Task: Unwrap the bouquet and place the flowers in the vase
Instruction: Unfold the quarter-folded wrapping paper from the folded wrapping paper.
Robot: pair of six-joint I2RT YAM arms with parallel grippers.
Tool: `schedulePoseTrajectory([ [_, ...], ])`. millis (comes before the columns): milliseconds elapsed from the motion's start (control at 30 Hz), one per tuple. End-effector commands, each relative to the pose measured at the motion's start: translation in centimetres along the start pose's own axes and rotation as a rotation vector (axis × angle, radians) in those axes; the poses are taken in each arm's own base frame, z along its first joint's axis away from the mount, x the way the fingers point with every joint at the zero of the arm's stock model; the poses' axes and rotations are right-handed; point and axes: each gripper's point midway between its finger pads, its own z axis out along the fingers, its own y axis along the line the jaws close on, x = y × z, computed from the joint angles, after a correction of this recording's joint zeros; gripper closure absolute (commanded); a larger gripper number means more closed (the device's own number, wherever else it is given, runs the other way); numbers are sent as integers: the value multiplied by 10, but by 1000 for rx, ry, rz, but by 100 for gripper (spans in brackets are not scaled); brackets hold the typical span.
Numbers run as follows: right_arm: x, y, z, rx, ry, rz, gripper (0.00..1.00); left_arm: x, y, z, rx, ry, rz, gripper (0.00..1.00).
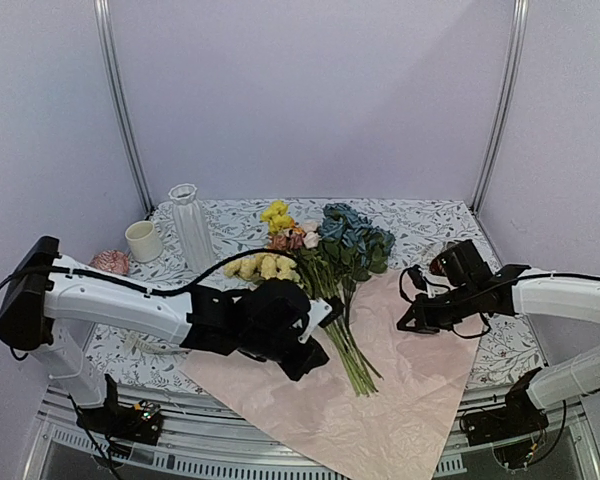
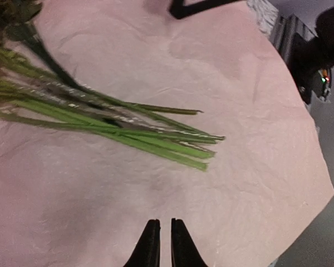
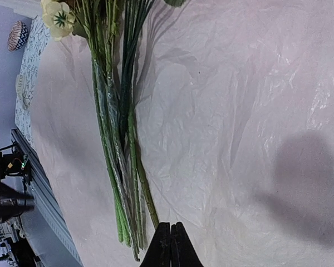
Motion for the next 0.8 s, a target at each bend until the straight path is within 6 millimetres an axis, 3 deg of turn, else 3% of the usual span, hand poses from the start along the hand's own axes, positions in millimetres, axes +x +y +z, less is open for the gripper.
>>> schedulePoseTrajectory([
  [0,23,-2,8,36,75,4,97,15,83,-14,-276,-52,-226,87],
  [133,24,-1,6,55,59,1,97,25,114,-25,-369,-67,-316,83],
  [300,5,4,13,46,1,-16,97,27,143,-36,-479,-85,-374,80],
  [333,0,4,14,50,-14,-21,96,28,149,-38,-496,-88,-392,75],
  [400,-9,6,19,40,-41,-31,95,29,159,-42,-517,-104,-429,57],
  [433,-12,7,21,34,-53,-35,95,29,162,-42,-514,-111,-444,54],
  [767,-46,-5,50,65,-108,-38,92,29,179,-32,-462,-140,-513,56],
])
